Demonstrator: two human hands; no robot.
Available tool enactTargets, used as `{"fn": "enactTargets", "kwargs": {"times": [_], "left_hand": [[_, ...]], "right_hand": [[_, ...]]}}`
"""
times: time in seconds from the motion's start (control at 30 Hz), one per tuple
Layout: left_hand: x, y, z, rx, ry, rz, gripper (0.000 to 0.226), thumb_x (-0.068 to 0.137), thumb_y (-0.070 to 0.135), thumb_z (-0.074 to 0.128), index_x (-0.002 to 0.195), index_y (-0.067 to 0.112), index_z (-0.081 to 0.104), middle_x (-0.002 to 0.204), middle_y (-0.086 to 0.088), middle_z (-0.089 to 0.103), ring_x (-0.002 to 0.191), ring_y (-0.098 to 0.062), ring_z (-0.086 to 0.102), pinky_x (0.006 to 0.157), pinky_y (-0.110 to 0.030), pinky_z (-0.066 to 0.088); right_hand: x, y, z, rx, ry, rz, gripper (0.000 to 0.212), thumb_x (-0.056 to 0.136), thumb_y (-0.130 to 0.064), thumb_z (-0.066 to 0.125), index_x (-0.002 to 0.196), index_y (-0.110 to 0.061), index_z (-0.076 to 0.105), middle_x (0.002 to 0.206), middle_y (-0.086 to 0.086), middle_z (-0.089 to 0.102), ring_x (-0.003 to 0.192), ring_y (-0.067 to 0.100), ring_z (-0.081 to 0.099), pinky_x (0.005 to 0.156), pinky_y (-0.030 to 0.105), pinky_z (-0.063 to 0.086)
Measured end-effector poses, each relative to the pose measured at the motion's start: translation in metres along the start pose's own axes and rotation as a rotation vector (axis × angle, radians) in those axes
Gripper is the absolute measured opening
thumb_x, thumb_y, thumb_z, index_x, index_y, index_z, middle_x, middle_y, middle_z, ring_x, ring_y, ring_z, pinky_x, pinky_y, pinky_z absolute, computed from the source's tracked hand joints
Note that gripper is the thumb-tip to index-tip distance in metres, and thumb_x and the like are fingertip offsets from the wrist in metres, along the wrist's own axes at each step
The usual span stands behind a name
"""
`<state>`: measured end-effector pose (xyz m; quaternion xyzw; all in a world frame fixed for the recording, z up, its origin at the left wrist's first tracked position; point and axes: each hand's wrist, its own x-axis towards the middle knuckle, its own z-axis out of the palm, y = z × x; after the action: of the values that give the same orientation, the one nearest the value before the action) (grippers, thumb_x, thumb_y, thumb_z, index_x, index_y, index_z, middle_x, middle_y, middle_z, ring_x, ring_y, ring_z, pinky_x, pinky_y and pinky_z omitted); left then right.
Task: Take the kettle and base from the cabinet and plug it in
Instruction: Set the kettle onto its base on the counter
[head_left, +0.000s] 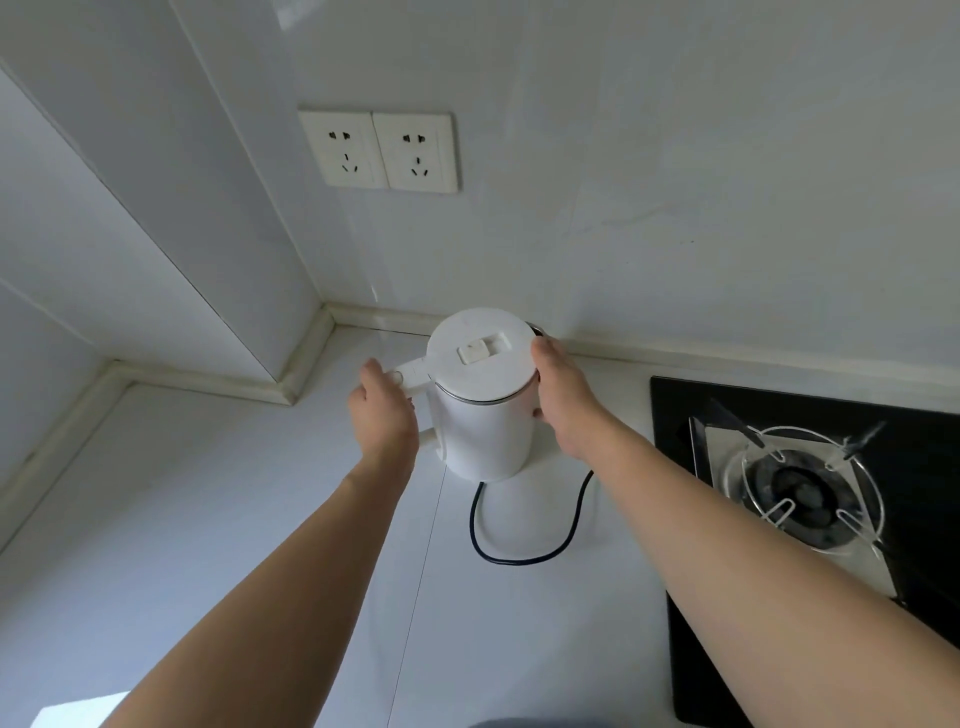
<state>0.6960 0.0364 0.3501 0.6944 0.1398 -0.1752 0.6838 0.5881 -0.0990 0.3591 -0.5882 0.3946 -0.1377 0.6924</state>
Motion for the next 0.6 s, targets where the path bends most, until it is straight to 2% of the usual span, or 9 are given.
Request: {"fn": "enactTargets", "kwargs": {"times": [0.1,0.17,0.2,0.23,0.27,0.3,0.37,0.47,0.6], "left_hand": [[-0.003,-0.009,-0.007,-0.008,0.124,-0.042,0.038,0.085,0.052,0.034,0.095,0.021,0.055,0.088,0.006,0.049,0.087,-0.021,0.044,0.081,-0.034,0.032],[-0.01,-0.029,-0.019,0.207,0.332,0.087,0.039,0.091,0.04,0.035,0.115,0.015,0.053,0.108,0.0,0.048,0.102,-0.024,0.044,0.089,-0.035,0.03],[-0.018,-0.044,-0.027,0.325,0.34,0.209,0.038,0.09,0.035,0.037,0.118,0.013,0.051,0.114,-0.005,0.047,0.107,-0.027,0.044,0.091,-0.037,0.031],[-0.028,-0.061,-0.036,0.431,0.26,0.361,0.037,0.088,0.03,0.04,0.118,0.012,0.05,0.117,-0.007,0.046,0.109,-0.028,0.043,0.093,-0.037,0.031],[-0.039,-0.078,-0.045,0.54,0.114,0.501,0.036,0.085,0.026,0.042,0.118,0.012,0.05,0.117,-0.007,0.046,0.109,-0.027,0.043,0.094,-0.036,0.032],[-0.047,-0.095,-0.052,0.657,-0.046,0.607,0.037,0.083,0.021,0.044,0.118,0.01,0.051,0.118,-0.008,0.046,0.109,-0.026,0.042,0.095,-0.034,0.032],[-0.052,-0.12,-0.059,0.904,-0.347,0.668,0.044,0.079,0.01,0.046,0.122,0.006,0.053,0.125,-0.01,0.048,0.114,-0.028,0.043,0.096,-0.028,0.031],[-0.05,-0.14,-0.057,1.241,-0.725,0.551,0.055,0.081,0.004,0.045,0.135,0.012,0.051,0.145,-0.004,0.043,0.136,-0.026,0.032,0.11,-0.028,0.027],[-0.045,-0.149,-0.051,1.523,-0.857,0.594,0.033,0.09,0.022,0.048,0.115,0.013,0.067,0.149,-0.001,0.039,0.139,-0.025,0.027,0.114,-0.033,0.026]], "right_hand": [[-0.006,0.005,-0.002,0.05,0.022,0.029,0.03,0.098,-0.049,0.039,0.12,-0.034,0.051,0.113,-0.013,0.057,0.109,0.011,0.051,0.1,0.041,0.044],[-0.015,0.016,-0.011,0.02,0.145,0.046,0.028,0.097,-0.044,0.044,0.114,-0.025,0.057,0.106,-0.003,0.061,0.099,0.017,0.057,0.092,0.039,0.047],[-0.021,0.025,-0.018,-0.048,0.23,0.044,0.023,0.096,-0.036,0.047,0.103,-0.019,0.062,0.093,0.007,0.062,0.087,0.025,0.059,0.082,0.038,0.05],[-0.026,0.036,-0.027,-0.129,0.303,0.045,0.02,0.091,-0.024,0.049,0.083,-0.013,0.063,0.074,0.014,0.054,0.068,0.034,0.051,0.065,0.036,0.047],[-0.03,0.048,-0.037,-0.2,0.353,0.083,0.023,0.084,-0.013,0.047,0.062,-0.016,0.05,0.059,0.013,0.04,0.055,0.034,0.035,0.051,0.031,0.033],[-0.035,0.06,-0.046,-0.254,0.384,0.156,0.024,0.08,-0.007,0.044,0.057,-0.016,0.038,0.055,0.009,0.032,0.052,0.027,0.027,0.049,0.029,0.023],[-0.041,0.08,-0.062,-0.294,0.418,0.353,0.016,0.083,-0.007,0.046,0.068,-0.012,0.044,0.061,0.007,0.041,0.056,0.024,0.038,0.053,0.028,0.028],[-0.047,0.1,-0.066,-0.183,0.35,0.59,0.008,0.087,-0.01,0.046,0.081,-0.01,0.05,0.071,0.008,0.048,0.066,0.026,0.048,0.062,0.029,0.038],[-0.049,0.116,-0.056,0.242,0.204,0.633,0.01,0.098,-0.018,0.044,0.095,-0.013,0.052,0.081,0.007,0.061,0.068,0.022,0.057,0.062,0.032,0.043]]}}
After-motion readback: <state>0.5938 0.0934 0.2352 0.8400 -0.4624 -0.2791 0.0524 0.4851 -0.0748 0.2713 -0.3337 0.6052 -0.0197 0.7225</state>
